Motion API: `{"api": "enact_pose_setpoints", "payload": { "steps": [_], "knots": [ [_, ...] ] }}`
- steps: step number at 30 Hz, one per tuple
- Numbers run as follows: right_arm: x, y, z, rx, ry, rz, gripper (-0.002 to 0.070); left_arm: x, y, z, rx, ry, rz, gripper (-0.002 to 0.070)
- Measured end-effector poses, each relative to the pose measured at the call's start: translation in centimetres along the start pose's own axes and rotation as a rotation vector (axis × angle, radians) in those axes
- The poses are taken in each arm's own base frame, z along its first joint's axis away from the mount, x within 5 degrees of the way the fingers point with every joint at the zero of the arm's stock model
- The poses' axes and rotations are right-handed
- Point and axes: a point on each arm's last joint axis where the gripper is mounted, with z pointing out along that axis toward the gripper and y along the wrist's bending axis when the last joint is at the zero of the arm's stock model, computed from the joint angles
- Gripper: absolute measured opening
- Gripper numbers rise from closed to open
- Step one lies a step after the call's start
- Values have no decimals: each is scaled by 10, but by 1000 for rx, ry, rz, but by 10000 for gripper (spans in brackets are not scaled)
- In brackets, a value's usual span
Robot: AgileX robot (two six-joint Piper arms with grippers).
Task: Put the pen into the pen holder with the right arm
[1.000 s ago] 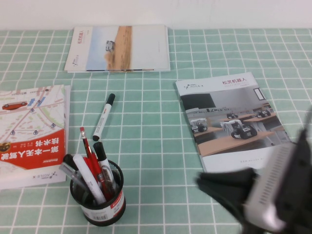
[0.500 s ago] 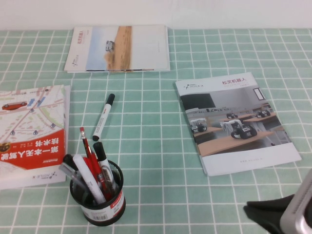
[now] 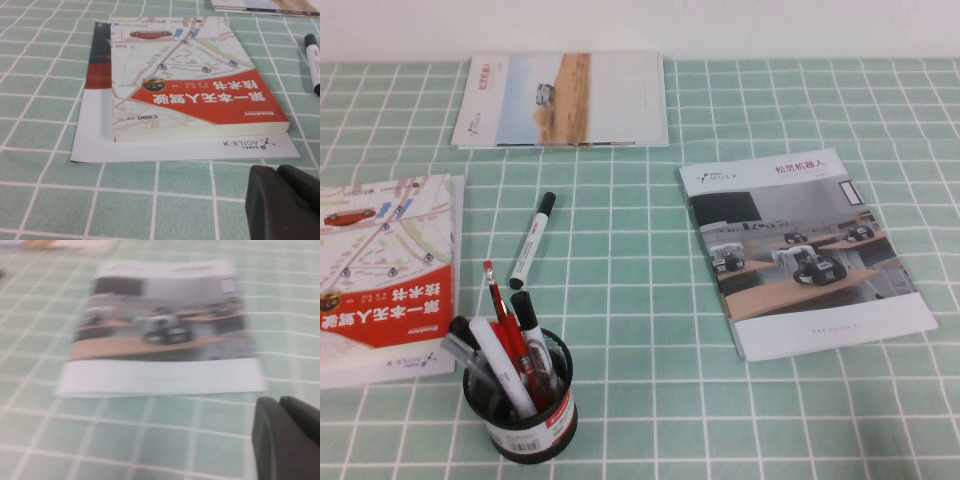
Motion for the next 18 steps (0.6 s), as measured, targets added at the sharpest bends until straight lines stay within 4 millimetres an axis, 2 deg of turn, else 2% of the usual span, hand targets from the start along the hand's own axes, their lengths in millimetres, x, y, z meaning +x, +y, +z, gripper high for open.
{"api": "enact_pose_setpoints", "payload": {
  "steps": [3,8,18],
  "knots": [
    [10,-7,-8,81,-59,23,-19,0,0,0,0,0,0,-4],
    [12,-11,-21,143,-126,42,-19,0,0,0,0,0,0,-4],
    [24,-14,-27,181,-50,66,-19,0,0,0,0,0,0,-4]
  ]
}}
